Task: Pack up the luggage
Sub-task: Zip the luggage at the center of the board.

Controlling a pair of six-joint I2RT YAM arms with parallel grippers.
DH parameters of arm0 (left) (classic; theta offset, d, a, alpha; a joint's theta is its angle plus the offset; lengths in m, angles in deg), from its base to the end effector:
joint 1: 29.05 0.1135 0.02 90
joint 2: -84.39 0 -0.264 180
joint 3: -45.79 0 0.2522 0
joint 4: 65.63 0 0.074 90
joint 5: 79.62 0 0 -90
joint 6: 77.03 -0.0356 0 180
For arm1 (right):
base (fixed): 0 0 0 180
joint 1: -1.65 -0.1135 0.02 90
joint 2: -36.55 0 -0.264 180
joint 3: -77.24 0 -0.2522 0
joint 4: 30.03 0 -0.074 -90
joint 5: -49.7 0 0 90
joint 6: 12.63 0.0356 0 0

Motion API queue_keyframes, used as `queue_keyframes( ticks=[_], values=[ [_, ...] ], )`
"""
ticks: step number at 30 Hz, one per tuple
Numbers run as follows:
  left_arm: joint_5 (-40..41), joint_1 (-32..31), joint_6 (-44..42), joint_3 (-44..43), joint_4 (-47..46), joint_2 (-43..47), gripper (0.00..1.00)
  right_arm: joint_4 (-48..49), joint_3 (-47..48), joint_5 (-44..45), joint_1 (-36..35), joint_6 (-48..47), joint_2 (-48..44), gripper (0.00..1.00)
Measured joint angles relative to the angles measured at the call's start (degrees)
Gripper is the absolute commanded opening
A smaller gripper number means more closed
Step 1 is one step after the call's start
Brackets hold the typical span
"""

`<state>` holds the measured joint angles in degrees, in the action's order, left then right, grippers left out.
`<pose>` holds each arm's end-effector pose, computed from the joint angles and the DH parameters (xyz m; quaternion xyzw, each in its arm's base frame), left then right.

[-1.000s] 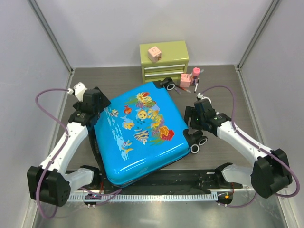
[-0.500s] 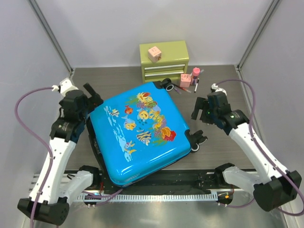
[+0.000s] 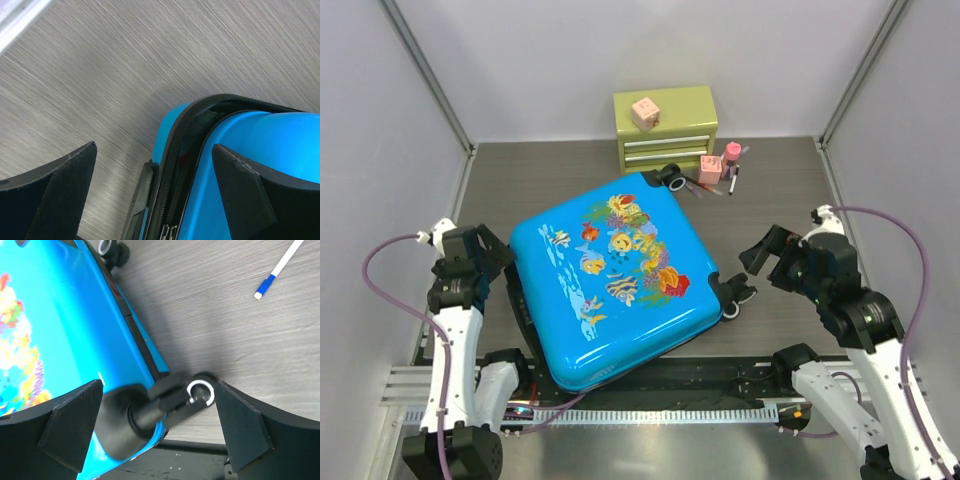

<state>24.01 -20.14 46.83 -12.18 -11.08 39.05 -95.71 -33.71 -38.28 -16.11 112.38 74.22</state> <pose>0.1581 0.0333 0.2839 -0.3757 0.8267 0.0184 0.4184 0.1117 0.0345 0.3444 0.1407 0.8728 0.1936 0.4254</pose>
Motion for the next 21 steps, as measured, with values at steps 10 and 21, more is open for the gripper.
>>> queue_keyframes(
  ticks=[10, 21],
  values=[
    [-5.29, 3.30, 0.09, 1.57, -2.62, -1.99, 0.80, -4.07, -7.48, 0.20, 0.00, 5.97, -4.98, 1.00],
    [-10.47, 5.68, -1.31, 1.79, -3.87, -8.46, 0.62, -5.44, -11.89, -0.09, 0.00, 7.63, -11.56, 0.95]
  ],
)
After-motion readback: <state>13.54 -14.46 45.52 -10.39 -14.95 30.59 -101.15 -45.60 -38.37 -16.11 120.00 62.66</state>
